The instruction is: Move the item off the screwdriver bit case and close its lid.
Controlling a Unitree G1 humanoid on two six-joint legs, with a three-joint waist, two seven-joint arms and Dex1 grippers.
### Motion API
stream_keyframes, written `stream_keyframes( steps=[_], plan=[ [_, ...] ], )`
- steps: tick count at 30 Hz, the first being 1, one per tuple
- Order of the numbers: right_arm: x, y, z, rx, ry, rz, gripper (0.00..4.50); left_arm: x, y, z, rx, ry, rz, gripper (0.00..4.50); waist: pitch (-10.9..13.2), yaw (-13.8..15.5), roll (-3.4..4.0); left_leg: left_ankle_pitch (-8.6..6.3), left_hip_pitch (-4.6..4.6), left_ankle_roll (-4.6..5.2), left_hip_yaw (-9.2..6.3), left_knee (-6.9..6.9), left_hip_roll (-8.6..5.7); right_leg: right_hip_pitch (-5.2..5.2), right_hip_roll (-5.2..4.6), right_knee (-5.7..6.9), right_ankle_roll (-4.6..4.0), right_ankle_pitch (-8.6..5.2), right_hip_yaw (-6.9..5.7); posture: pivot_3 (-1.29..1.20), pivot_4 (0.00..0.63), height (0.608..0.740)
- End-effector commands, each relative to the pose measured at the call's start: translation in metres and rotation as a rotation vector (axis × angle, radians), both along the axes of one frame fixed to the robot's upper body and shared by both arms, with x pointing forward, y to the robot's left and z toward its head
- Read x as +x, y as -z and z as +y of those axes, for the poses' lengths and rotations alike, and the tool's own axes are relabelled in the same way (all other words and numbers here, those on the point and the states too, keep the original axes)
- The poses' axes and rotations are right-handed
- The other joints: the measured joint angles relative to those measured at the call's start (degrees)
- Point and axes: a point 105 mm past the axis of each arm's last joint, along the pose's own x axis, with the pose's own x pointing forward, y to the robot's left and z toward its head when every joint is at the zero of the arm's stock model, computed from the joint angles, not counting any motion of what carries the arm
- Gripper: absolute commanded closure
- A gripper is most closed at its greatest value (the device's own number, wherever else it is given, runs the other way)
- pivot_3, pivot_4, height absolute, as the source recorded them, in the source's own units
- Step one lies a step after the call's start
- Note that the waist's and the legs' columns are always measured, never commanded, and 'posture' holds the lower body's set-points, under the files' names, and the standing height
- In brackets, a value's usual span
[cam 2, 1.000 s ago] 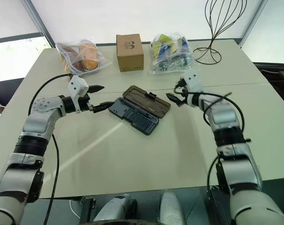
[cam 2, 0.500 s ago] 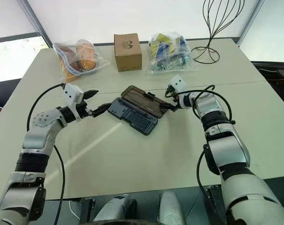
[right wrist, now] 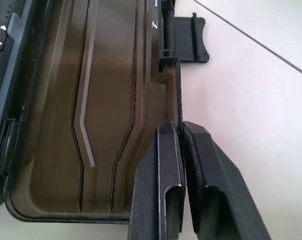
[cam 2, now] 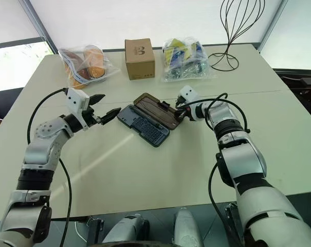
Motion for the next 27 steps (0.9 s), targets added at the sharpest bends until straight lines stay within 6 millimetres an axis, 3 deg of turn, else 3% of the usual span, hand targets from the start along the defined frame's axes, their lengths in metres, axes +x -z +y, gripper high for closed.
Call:
stream_keyframes(
  steps=[1, 5, 9, 18, 27],
  plan=[
    [-0.006, 0.017, -0.011, -0.131, -0.055, -0.007, 4.38, -0.004, -0.014, 0.003, -0.009, -0.006, -0.052, 0.00, 0.00, -0.02, 0.00, 0.00, 0.00, 0.00, 0.00, 0.00, 0.00, -0.01, 0.00, 0.01, 0.00, 0.00, 0.00, 0.00, 0.150, 0.740],
    [-0.016, -0.011, -0.016, -0.287, -0.359, -0.255, 4.38, -0.008, -0.008, 0.006, -0.001, -0.004, -0.026, 0.00, 0.02, 0.73, 0.03, 0.00, -0.02, 0.00, -0.02, 0.01, -0.05, -0.04, -0.02, 0.01, 0.00, 0.00, 0.00, 0.00, 0.150, 0.740],
    [-0.038, -0.015, -0.019, -0.316, -0.557, -0.283, 4.38, -0.020, 0.004, 0.002, -0.010, 0.080, 0.071, 0.00, 0.03, 0.64, 0.04, -0.01, -0.09, 0.01, -0.03, -0.01, -0.12, -0.11, -0.06, 0.00, 0.00, 0.00, -0.01, 0.00, 0.150, 0.740],
    [-0.051, -0.015, -0.020, -0.397, -0.667, -0.371, 4.38, -0.072, 0.016, -0.006, 0.096, 0.310, 0.237, 0.00, 0.06, -0.50, 0.09, -0.01, -0.05, 0.01, -0.01, -0.13, -0.02, -0.16, -0.01, -0.02, -0.01, -0.01, 0.01, 0.00, 0.150, 0.740],
    [-0.051, -0.015, -0.015, -0.432, -0.697, -0.446, 4.38, -0.076, 0.015, 0.003, 0.157, 0.304, 0.245, 0.00, 0.07, 0.20, 0.11, -0.01, -0.06, 0.01, -0.01, -0.14, -0.03, -0.10, 0.01, -0.08, -0.01, -0.01, 0.00, 0.00, 0.150, 0.740]
  ],
)
